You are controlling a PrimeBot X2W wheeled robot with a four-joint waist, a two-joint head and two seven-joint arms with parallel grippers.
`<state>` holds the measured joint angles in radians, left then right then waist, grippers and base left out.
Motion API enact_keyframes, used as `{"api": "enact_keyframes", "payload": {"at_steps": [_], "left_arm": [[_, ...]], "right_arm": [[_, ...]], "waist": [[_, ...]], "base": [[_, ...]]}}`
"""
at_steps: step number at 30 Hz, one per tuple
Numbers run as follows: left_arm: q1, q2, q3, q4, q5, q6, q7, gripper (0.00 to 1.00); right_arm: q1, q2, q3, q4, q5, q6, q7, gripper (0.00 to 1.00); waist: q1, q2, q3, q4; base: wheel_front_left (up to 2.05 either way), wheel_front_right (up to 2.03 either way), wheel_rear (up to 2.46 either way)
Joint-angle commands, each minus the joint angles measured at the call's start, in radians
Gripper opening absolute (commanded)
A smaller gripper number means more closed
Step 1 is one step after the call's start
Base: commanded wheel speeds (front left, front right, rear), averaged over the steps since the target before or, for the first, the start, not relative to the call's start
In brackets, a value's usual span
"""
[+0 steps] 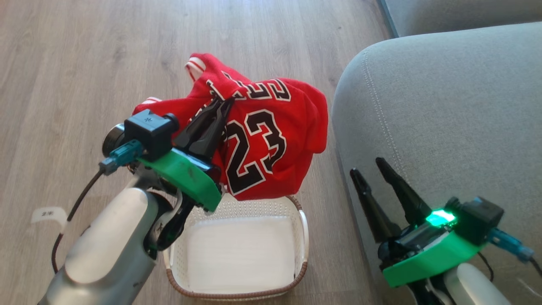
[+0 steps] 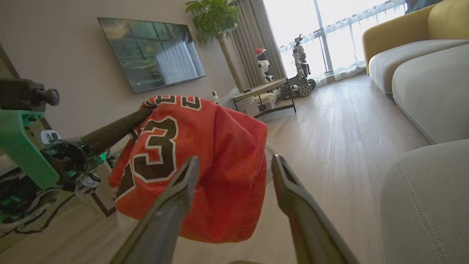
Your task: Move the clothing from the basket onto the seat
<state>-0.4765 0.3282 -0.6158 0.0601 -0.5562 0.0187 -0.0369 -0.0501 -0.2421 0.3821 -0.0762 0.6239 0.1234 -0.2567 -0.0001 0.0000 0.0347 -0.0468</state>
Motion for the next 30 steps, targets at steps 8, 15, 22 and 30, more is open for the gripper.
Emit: {"api": "enact_keyframes", "payload": {"at_steps": [8, 15, 22, 30], "left_arm": [[-0.084, 0.007, 0.017, -0.021, -0.003, -0.012, -0.002, 0.00], [-0.098, -0.017, -0.020, -0.009, -0.001, -0.030, 0.004, 0.00], [-0.114, -0.050, -0.067, 0.008, 0.006, -0.051, 0.010, 0.00], [-0.120, -0.081, -0.112, 0.026, 0.005, -0.073, 0.016, 0.00]], "right_arm": [[-0.181, -0.051, 0.156, 0.080, 0.125, 0.007, 0.006, 1.00], [-0.307, -0.030, 0.290, 0.211, 0.198, 0.007, 0.047, 1.00], [-0.386, 0.009, 0.362, 0.304, 0.355, 0.007, 0.061, 1.00], [-0.470, 0.017, 0.430, 0.391, 0.451, 0.007, 0.058, 1.00]], "waist": [[0.0001, 0.0000, -0.011, 0.025], [0.0001, 0.0000, -0.019, 0.056], [0.0001, 0.0000, -0.017, 0.096], [0.0001, 0.0000, -0.019, 0.133]], "base": [[0.00, 0.00, 0.00], [0.00, 0.00, 0.00], [0.00, 0.00, 0.00], [0.00, 0.00, 0.00]]}}
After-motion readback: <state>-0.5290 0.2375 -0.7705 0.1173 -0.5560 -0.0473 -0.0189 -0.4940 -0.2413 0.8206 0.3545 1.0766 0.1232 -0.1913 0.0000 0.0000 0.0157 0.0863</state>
